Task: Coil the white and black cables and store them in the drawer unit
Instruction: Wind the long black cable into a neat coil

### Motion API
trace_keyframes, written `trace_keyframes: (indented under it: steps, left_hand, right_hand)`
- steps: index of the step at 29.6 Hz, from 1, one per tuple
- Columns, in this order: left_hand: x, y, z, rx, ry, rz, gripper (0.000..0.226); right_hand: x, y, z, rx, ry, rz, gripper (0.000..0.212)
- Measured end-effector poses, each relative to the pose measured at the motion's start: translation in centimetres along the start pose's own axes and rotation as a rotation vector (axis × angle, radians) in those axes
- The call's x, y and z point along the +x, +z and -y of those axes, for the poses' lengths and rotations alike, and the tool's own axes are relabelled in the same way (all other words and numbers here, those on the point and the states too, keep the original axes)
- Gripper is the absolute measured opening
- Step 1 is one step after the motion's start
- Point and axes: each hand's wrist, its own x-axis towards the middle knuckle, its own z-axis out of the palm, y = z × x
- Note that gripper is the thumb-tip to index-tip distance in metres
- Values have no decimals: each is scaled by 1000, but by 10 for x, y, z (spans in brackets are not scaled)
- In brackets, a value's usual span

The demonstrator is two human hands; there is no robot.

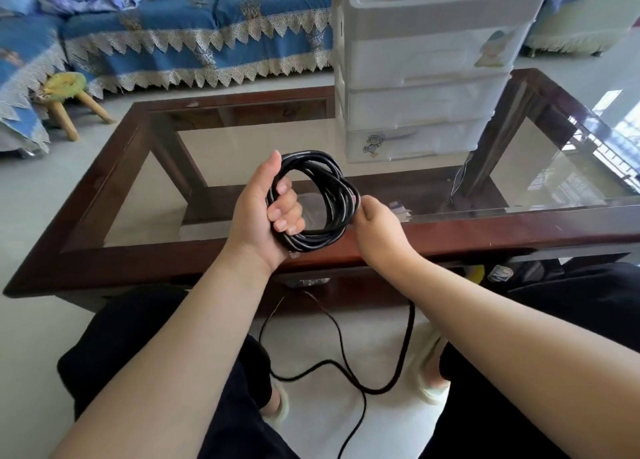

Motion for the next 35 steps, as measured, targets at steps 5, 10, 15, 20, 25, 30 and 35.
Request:
trace_keyframes:
  steps: [5,10,15,20,25,30,35]
  left_hand:
    - [2,4,7,-24,83,-142,46]
    - [6,0,-4,-11,318,-400,45]
    - [3,8,2,121,554,-527,40]
    - [9,0,2,331,693,-579,44]
    - [9,1,6,354,724,-610,41]
    - [7,3,5,305,689,-633,36]
    - [7,4,8,353,701,-631,37]
  right_hand:
    - [-4,12,-1,276,226,116,16]
    - [-20,10,8,507,334,383,23]
    - [-39,19,19,504,277,484,44]
    - [-51,9,30,-290,-117,541,49]
    - [-55,0,38,-882,-208,275,69]
    - [-48,-9,44,-1066,-257,284,63]
    - [-49,-12,60,-996,-333,397,23]
